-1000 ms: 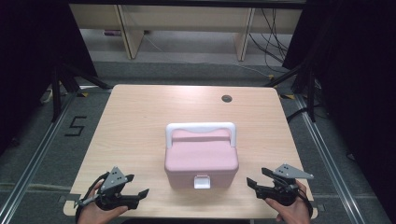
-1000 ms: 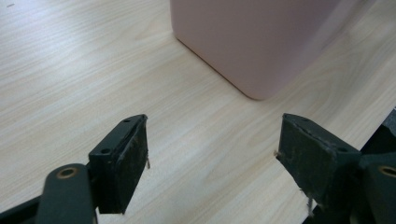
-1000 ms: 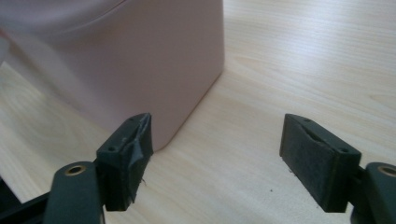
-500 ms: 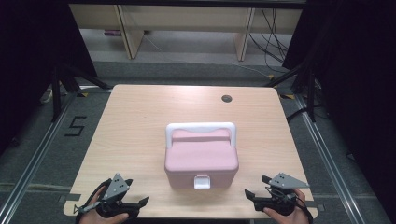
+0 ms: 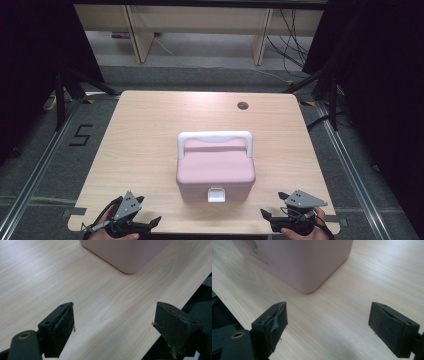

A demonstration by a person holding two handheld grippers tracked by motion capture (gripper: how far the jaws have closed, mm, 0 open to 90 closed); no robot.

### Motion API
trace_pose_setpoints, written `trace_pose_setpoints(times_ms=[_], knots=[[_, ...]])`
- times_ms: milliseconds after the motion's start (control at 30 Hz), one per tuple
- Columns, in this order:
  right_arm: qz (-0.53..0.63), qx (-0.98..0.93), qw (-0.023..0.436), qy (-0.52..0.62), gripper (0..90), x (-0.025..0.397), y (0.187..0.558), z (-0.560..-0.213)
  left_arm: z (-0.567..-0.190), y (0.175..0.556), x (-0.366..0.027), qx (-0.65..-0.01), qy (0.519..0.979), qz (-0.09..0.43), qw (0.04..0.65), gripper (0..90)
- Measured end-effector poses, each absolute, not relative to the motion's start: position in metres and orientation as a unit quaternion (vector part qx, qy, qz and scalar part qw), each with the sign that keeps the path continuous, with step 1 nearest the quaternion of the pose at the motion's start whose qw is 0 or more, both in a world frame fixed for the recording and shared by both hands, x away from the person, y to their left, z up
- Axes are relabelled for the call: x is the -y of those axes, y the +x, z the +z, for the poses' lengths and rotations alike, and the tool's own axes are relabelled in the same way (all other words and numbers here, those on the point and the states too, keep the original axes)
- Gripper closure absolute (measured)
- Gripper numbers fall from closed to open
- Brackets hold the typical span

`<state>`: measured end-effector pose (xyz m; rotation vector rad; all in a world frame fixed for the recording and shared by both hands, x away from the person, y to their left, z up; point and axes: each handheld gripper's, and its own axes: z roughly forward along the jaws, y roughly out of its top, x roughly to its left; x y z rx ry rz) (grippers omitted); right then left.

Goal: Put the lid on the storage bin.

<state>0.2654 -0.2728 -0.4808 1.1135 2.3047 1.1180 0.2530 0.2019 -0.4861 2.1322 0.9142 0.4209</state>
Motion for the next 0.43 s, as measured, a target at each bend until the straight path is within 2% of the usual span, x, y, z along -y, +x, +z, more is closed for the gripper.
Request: trace_pose_setpoints(times_ms=[233,433], knots=[[0.391,-0.810,0.152,0.409,16.7,0.2714,0.2642,-0.4822,-0.4852,0.2535,-0.2044,-0.355,0.838,0.169,0.378,16.2],[0.397,-0.812,0.157,0.398,16.7,0.2723,0.2669,-0.4849,-0.4852,0.2536,-0.2043,-0.355,0.836,0.171,0.382,16.1]])
